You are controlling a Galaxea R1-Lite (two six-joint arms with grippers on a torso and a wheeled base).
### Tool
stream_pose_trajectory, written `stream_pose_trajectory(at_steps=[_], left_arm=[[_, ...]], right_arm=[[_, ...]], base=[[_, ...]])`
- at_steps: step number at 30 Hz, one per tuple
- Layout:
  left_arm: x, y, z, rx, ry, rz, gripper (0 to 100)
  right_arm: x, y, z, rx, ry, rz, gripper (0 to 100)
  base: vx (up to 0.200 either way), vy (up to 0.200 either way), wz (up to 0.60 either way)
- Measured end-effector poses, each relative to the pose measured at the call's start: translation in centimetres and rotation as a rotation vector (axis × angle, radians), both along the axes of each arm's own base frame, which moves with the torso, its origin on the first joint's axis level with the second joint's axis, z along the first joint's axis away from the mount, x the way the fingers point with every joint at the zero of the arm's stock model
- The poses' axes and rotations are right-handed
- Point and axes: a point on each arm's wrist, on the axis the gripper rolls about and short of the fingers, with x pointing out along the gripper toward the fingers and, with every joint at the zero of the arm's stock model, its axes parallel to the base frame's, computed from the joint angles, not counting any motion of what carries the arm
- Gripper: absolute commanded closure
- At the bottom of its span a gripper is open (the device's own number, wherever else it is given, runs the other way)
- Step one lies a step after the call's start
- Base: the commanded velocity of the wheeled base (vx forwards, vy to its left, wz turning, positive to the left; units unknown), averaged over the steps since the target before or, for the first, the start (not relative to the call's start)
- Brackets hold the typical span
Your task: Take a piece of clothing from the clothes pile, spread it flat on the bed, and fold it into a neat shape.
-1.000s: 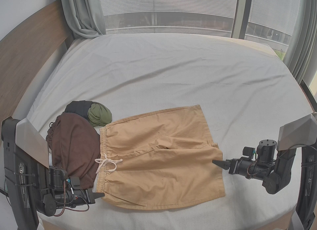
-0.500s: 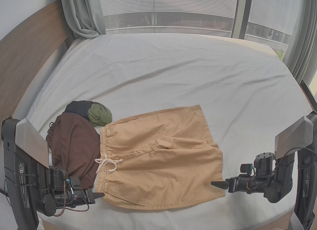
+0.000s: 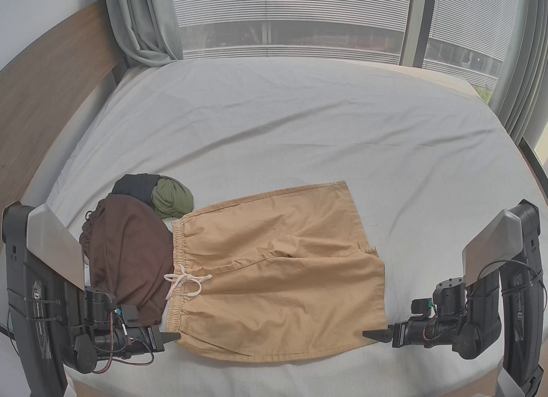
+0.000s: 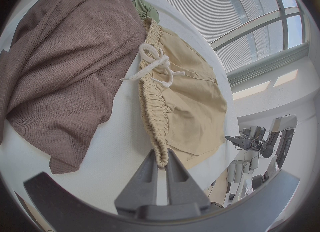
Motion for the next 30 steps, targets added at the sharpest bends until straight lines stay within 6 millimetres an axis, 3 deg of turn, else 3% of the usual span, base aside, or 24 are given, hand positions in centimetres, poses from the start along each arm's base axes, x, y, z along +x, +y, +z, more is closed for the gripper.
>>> stream_pose_trajectory(at_steps=[10,11,30], left_arm=[[0.0,0.0,-0.01,0.0,0.0,0.0,100],[0.0,0.0,-0.02,0.0,0.001,0.0,100],[0.07,-0.01,-0.1,-0.005,0.002,-0.002,100]], right_arm=[[0.06,0.28,-0.59,0.0,0.015,0.007,0],[0.09,0.29,-0.62,0.001,0.015,0.006,100],[0.35,0.1,-0.62,0.003,0.01,-0.004,100]], base=[[0.0,0.0,0.0],[0.0,0.0,0.0],[0.0,0.0,0.0]])
